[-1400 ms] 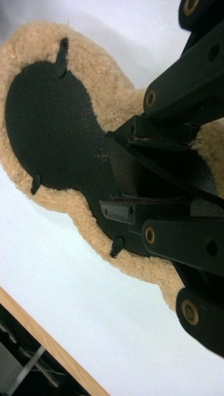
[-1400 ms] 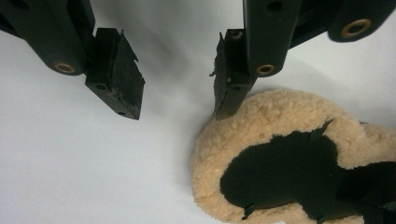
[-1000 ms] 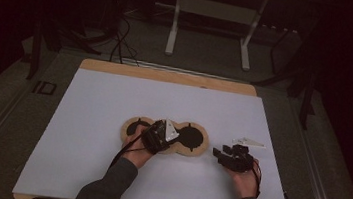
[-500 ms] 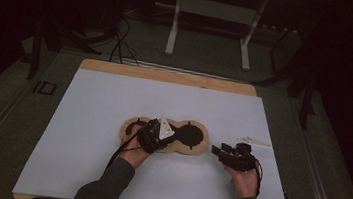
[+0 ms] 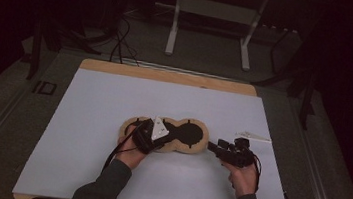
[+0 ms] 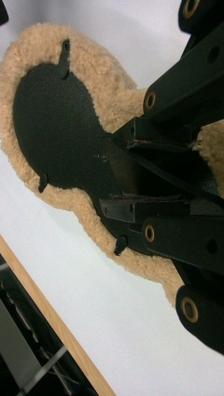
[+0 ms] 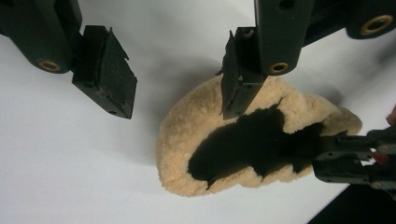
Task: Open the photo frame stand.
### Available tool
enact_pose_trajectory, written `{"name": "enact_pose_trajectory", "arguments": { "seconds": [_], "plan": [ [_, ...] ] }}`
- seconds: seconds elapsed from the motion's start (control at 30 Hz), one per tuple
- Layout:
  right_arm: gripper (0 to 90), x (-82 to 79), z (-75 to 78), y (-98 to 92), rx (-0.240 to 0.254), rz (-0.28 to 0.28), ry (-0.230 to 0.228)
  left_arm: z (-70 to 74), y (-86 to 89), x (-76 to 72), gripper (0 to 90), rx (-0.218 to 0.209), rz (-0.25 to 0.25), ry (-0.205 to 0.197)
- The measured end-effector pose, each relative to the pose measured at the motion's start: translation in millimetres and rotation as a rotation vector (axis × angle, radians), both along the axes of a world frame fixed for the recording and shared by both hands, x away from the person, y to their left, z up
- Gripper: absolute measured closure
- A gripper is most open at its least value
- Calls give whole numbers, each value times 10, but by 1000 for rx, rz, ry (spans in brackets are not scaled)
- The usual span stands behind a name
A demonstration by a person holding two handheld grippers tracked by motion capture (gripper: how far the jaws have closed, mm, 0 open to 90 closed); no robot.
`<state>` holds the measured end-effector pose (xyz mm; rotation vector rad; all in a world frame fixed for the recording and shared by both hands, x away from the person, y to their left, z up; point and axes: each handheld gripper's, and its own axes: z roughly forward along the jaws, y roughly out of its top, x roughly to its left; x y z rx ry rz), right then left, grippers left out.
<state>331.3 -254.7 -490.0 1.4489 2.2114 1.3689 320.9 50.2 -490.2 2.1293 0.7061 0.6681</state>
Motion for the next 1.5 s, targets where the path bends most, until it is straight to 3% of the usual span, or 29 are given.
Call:
{"name": "enact_pose_trajectory", "arguments": {
  "seconds": [0.1, 0.23, 0.63, 0.97, 1.33, 1.5],
  "plan": [
    [426, 34, 28, 68, -10, 16, 13, -4, 15, -14, 721, -12, 2, -5],
    [389, 70, 97, 146, 12, 47, 34, 2, 49, -18, 721, -33, 2, -11],
    [386, 159, 300, 283, 16, 58, 52, 30, 155, -22, 722, -109, 13, -23],
    [393, 253, 351, 376, 39, 60, 98, 28, 208, -47, 722, -144, 32, -37],
    [384, 386, 393, 408, 91, 68, 190, 36, 289, -52, 724, -186, 45, -40],
    [375, 409, 417, 436, 86, 74, 201, 39, 314, -56, 724, -195, 50, -41]
  ]
}}
